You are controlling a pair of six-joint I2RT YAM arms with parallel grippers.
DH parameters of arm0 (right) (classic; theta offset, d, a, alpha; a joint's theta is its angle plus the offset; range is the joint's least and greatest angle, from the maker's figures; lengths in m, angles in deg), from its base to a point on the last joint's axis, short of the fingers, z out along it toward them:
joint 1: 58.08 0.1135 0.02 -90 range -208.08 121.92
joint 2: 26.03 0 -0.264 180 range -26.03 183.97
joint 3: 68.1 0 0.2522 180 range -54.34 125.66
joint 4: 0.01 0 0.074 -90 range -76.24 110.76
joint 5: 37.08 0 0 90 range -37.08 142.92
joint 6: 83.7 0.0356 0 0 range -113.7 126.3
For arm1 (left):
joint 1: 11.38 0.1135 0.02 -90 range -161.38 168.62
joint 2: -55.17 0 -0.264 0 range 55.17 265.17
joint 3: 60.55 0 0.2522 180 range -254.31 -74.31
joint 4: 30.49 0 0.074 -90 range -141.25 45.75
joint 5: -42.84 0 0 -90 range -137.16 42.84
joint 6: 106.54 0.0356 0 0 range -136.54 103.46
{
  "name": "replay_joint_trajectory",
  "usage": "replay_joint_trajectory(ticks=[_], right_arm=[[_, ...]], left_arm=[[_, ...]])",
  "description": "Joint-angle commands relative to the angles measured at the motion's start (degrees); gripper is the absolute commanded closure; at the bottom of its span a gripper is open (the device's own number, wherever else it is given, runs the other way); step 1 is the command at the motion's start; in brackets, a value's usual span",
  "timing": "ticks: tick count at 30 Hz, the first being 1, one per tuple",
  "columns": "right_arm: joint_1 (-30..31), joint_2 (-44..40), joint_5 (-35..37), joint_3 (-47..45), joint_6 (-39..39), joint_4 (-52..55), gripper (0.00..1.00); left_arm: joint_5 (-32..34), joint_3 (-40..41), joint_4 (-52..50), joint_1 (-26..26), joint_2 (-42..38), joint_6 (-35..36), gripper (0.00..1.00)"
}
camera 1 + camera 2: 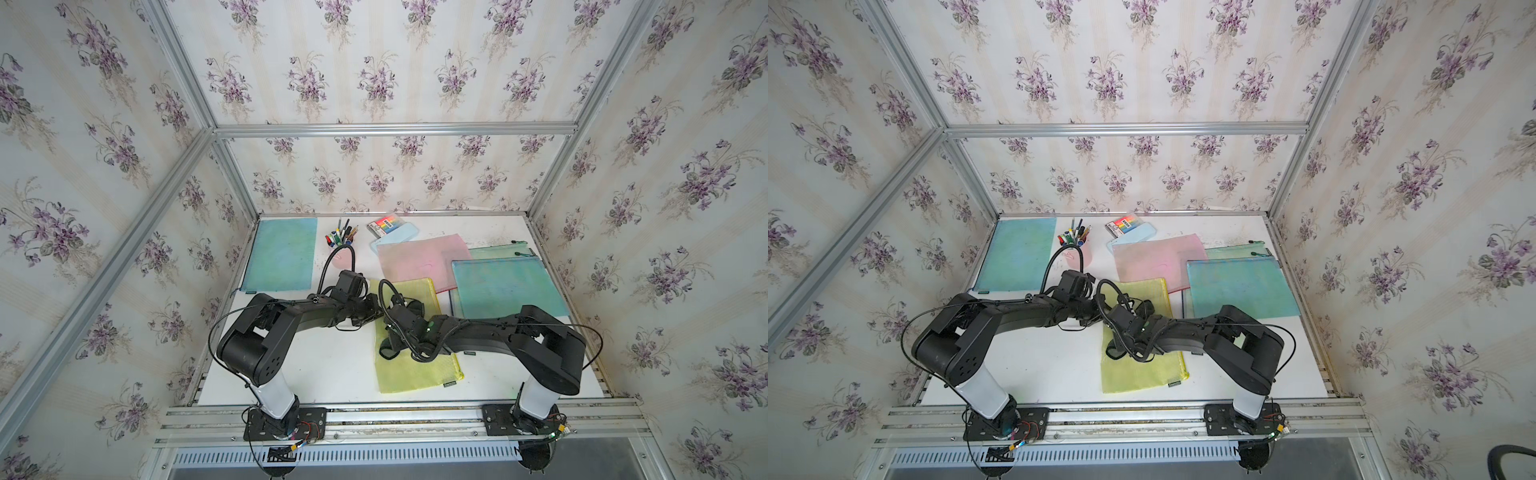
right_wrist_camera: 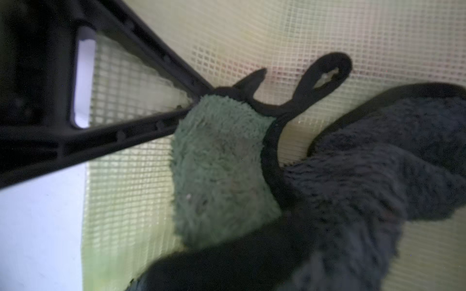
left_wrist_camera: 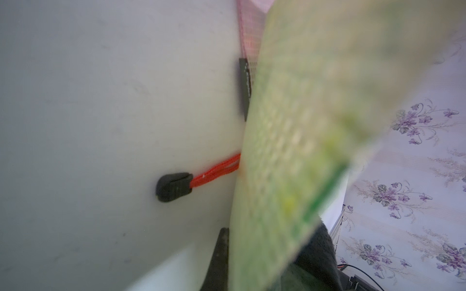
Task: Wipe the document bag
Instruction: Wipe the dirt from the document bag.
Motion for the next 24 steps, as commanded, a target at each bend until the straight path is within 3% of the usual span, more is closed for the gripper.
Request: replay_joint_trajectory(ticks=[1,4,6,13,17,22,24], right_arm=[[-1.85,-2.55,1.63,-6.5,6.47,8.1,0.88],[-2.24,-4.28,-0.24,-9.23,8.1,6.99,0.88],[-1.98,-3.22,-1.48,-8.63,7.91,6.77,0.88],[-1.26,-1.53,-2.48,-7.18,6.58,5.9,0.88],[-1.27,-1.09,-2.79,-6.78,6.09,5.77,0.88],[-1.13,-4.54,1.44,-4.01,4.45,11.24,0.88],[-0.6,-7.07,4.49,-2.49,3.16,14.33,0.88]], left_arm=[[-0.11,-1.09,-5.57,0.07,-0.8,5.27,0.99],[-0.17,-0.05,-7.16,0.0,-2.01,6.41,0.8],[-1.42,1.73,-6.49,-0.1,-2.97,6.16,0.72],[-0.58,8.81,-3.67,-4.59,-7.15,4.04,0.68],[0.62,10.39,-1.46,-6.72,-7.6,2.03,0.74],[1.27,11.53,-1.12,-7.05,-8.37,0.66,0.97],[0.59,11.01,-2.46,-7.05,-8.41,1.05,1.0]])
